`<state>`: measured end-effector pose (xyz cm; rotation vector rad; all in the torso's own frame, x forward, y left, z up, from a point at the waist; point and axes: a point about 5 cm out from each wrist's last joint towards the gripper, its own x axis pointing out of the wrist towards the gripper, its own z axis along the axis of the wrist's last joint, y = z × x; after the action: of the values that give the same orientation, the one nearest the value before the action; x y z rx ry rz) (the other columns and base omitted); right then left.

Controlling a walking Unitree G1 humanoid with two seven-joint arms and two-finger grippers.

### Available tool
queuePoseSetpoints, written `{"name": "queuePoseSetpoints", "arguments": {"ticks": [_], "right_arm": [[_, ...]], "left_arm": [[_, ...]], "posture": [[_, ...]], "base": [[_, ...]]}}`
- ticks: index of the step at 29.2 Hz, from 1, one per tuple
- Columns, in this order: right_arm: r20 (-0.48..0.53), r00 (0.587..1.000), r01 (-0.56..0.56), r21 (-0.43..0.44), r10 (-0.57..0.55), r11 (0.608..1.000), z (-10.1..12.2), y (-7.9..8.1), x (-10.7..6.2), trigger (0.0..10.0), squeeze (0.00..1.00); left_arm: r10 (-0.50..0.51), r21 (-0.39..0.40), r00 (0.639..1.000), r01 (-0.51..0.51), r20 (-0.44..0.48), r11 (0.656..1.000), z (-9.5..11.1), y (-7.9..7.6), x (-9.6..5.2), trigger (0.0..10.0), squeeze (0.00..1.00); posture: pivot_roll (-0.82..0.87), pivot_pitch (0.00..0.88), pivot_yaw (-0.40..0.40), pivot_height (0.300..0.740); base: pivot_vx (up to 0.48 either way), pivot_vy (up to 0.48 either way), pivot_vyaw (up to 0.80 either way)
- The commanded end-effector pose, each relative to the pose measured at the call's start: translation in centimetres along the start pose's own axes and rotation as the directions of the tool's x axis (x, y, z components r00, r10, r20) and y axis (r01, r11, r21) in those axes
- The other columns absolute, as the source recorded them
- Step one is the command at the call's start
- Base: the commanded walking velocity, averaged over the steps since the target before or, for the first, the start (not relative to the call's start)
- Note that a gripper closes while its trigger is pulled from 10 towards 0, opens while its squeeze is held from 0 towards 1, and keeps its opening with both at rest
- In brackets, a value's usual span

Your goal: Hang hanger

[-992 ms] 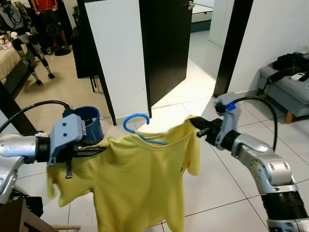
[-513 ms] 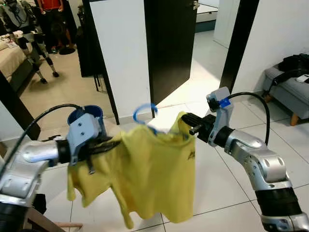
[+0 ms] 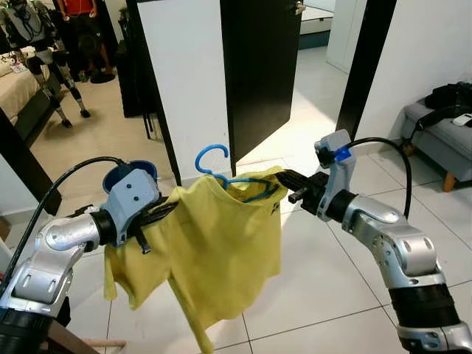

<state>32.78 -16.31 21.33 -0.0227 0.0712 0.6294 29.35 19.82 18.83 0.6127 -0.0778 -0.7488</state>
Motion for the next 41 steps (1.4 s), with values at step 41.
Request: {"name": "queuePoseSetpoints", "arguments": {"ticks": [41], "right_arm": [[0.047, 0.986, -0.161, 0.074, 0.158, 0.984, -0.5, 5.2, 2.7, 0.0, 0.0]], "left_arm": [[-0.298, -0.024, 0.947, 0.303, 0.116, 0.953, 2.6, -2.6, -2.6, 10.0, 0.0]], "posture": [[-0.08, 0.0, 0.05, 0.74]], "base": [[0.0, 0.0, 0.0]]}}
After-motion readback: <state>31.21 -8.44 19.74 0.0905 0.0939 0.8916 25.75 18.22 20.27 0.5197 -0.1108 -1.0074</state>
